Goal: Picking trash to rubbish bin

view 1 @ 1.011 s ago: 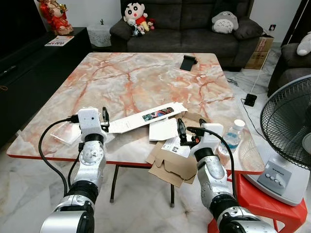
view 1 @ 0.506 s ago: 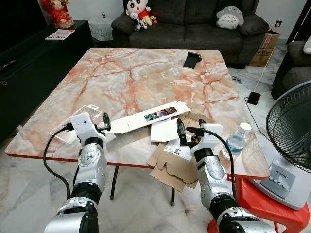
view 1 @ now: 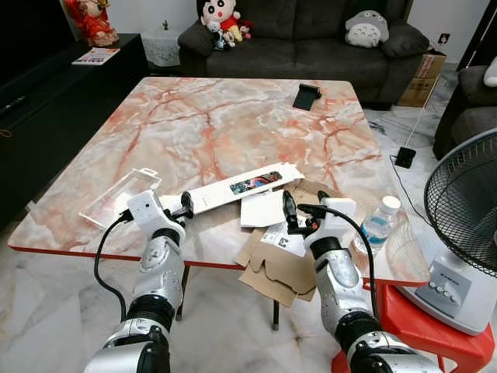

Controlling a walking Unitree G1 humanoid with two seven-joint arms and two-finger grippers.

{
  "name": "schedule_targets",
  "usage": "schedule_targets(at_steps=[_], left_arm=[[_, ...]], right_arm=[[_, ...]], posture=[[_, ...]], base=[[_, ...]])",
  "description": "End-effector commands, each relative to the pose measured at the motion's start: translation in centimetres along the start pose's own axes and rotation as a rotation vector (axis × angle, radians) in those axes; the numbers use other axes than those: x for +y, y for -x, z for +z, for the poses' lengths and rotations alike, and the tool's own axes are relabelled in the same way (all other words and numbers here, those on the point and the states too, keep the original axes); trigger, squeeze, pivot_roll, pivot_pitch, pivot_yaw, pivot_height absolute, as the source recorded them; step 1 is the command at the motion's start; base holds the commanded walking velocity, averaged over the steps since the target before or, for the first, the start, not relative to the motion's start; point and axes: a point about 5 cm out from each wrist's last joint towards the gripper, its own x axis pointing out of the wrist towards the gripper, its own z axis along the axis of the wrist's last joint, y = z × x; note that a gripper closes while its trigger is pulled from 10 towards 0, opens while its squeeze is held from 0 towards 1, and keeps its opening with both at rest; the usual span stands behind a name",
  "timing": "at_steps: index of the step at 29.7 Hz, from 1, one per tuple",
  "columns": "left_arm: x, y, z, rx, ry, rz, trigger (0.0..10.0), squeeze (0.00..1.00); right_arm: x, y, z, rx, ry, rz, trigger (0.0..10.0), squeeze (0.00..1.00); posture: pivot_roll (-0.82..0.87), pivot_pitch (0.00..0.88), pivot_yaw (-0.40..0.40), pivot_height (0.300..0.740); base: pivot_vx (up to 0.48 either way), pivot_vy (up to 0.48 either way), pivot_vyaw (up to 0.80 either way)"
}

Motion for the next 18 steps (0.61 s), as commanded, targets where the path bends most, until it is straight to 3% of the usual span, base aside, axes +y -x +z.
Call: schedule_targets(at_steps=[1,7,18], left_arm=[[-0.1,-0.4,0.5,0.013,0.088,0.009,10.0,0.0],[-0.2,-0.6,0.1,0.06,0.202,0.011,10.0,0.0],[-2.2,-1.1,0.6,0.059,0.213,-0.074,10.0,0.0]], right_arm=[[0.1,0.1,-0.1,0.003,0.003,0.003,10.0,0.0],[0.2,0.1,-0.2,0.006,0.001,0.004,10.0,0.0],[0.1,0.1,-0.2,0.007,0.003,0.001,10.0,0.0]], posture=[[-0.01,0.01,0.03,0.74],[-0.01,0.013,0.03,0.74],[-0.01,0.004,0.033,0.74]], base=[[0.0,0.0,0.0],[0.0,0.0,0.0],[0.0,0.0,0.0]])
